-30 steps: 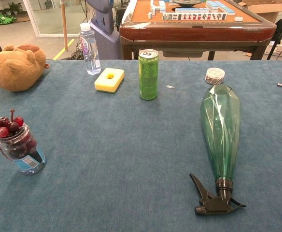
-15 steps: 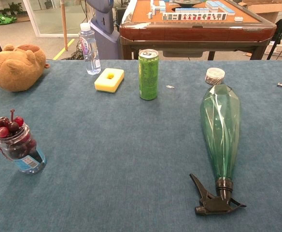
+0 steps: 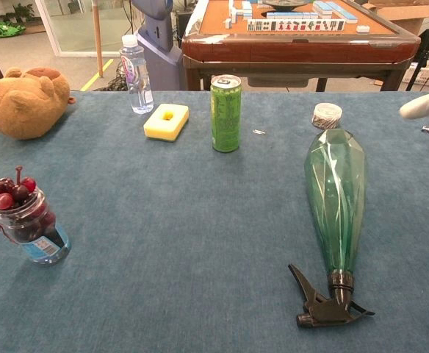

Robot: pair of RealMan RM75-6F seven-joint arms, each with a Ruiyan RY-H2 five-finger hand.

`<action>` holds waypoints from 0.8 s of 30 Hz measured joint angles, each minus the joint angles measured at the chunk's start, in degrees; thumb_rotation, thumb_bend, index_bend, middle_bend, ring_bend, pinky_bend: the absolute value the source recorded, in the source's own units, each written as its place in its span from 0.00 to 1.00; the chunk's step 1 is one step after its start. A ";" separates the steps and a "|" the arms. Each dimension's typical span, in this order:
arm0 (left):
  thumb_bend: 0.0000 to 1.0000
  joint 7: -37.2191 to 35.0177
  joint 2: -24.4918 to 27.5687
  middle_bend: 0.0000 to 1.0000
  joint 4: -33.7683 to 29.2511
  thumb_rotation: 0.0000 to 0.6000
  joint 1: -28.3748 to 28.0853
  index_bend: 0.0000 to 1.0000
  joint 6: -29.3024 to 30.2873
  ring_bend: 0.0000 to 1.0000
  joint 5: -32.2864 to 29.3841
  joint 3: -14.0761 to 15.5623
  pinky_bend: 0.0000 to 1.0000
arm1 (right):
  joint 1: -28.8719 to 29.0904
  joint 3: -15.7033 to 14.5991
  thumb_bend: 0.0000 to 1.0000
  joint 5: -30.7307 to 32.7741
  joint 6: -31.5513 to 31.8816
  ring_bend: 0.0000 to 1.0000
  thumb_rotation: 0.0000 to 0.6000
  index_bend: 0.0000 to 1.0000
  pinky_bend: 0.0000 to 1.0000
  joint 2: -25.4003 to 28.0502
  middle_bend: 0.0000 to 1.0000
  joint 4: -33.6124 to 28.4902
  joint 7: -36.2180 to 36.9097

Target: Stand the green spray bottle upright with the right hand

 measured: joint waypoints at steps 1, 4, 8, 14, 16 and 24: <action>0.33 0.01 0.02 0.00 -0.01 1.00 0.07 0.00 0.05 0.00 -0.05 0.02 0.00 | 1.27 0.07 0.05 -0.36 -1.46 0.00 1.00 0.16 0.00 -0.75 0.11 0.48 -0.43; 0.33 0.09 0.15 0.00 -0.18 1.00 0.25 0.00 0.28 0.00 -0.06 0.07 0.00 | 3.86 0.23 0.05 -0.94 -4.08 0.00 1.00 0.14 0.00 -3.00 0.11 2.24 -1.26; 0.33 0.29 0.33 0.00 -0.32 1.00 0.45 0.00 0.41 0.00 -0.20 0.09 0.00 | 6.42 0.37 0.05 -1.67 -6.45 0.00 1.00 0.10 0.00 -6.56 0.11 5.96 -2.75; 0.33 0.71 0.54 0.00 -0.81 1.00 0.69 0.00 0.71 0.00 -0.27 0.06 0.00 | 10.09 -0.57 0.04 -3.83 -9.24 0.00 1.00 0.10 0.00 -10.06 0.10 10.69 -4.01; 0.33 0.88 0.57 0.00 -0.92 1.00 0.76 0.00 0.71 0.00 -0.34 0.08 0.00 | 11.16 -1.16 0.04 -5.04 -9.69 0.00 1.00 0.10 0.00 -10.64 0.10 12.04 -4.51; 0.33 1.29 0.45 0.00 -1.20 1.00 0.83 0.00 0.57 0.00 -0.43 0.11 0.00 | 14.15 -3.35 0.04 -7.31 -11.52 0.00 1.00 0.10 0.00 -12.95 0.10 16.42 -5.11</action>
